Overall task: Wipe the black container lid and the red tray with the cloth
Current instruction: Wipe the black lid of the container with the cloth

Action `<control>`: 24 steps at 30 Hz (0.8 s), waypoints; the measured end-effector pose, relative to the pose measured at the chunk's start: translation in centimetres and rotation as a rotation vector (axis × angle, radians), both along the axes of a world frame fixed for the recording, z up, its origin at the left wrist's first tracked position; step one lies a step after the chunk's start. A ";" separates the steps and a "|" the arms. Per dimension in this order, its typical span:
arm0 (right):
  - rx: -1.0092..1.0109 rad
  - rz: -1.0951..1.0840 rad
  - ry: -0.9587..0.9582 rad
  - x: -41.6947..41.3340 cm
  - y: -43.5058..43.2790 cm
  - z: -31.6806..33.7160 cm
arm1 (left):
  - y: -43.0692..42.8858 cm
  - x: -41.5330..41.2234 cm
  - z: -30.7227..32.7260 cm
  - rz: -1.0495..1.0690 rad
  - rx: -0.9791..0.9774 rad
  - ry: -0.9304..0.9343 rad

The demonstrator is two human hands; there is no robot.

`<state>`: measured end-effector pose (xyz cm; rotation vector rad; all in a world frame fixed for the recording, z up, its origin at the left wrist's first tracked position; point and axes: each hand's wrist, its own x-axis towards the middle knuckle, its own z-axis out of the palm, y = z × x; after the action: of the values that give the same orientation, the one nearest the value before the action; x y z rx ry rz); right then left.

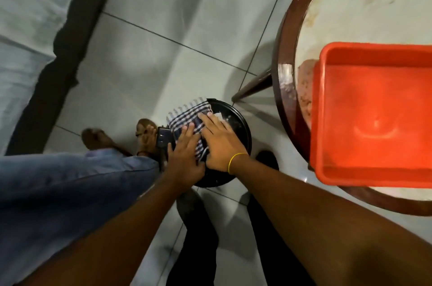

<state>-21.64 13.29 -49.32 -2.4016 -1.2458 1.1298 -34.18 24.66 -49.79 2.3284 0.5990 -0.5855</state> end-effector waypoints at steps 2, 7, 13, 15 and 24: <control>-0.001 -0.015 -0.059 -0.5 0.1 0.4 | 0.3 -0.6 0.1 0.056 0.019 -0.117; 0.099 0.004 -0.173 -0.9 2.7 0.8 | 3.8 1.0 -0.3 0.427 0.164 -0.259; 0.127 0.221 -0.294 -1.3 4.6 -4.1 | 7.8 2.7 -5.2 0.758 0.096 0.123; 0.178 0.221 -0.339 -1.5 4.6 -5.6 | 8.3 2.8 -7.1 0.836 0.111 0.185; 0.293 0.177 -0.455 -1.1 4.2 -8.0 | 8.0 3.0 -8.8 1.062 0.226 0.032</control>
<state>-22.78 17.45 -57.30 -2.4261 -1.6522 0.3953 -31.21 32.62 -58.57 1.8040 1.7941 -0.0394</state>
